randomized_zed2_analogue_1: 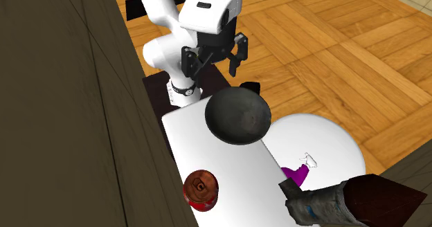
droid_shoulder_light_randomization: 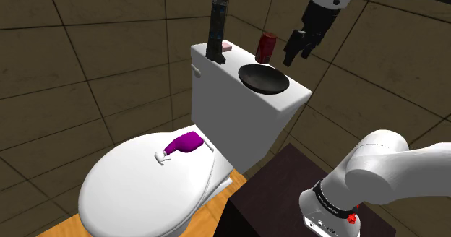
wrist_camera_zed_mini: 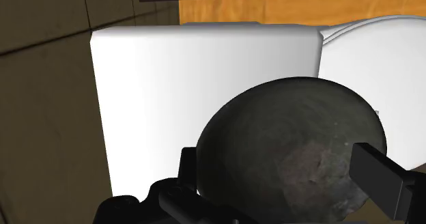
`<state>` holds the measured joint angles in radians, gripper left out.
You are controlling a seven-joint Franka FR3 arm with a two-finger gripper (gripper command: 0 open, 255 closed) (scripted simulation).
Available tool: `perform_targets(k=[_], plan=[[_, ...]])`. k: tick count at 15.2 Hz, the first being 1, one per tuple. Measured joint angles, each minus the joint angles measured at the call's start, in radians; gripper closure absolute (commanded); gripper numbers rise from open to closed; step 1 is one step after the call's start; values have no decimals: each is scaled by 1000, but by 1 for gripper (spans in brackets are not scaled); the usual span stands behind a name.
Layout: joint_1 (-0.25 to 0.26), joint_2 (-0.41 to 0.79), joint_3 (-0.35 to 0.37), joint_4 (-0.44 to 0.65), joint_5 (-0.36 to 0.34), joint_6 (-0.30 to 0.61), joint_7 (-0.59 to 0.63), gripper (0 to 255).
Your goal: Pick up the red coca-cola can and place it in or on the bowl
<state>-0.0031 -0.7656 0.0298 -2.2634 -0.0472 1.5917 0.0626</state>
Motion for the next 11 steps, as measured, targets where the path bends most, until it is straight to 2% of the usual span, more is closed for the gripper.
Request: perform_targets(k=[3, 11], plan=[[-6, 35, -14, 23, -5, 14, -10, 0], [-41, 295, -114, 200, -18, 103, -89, 0]])
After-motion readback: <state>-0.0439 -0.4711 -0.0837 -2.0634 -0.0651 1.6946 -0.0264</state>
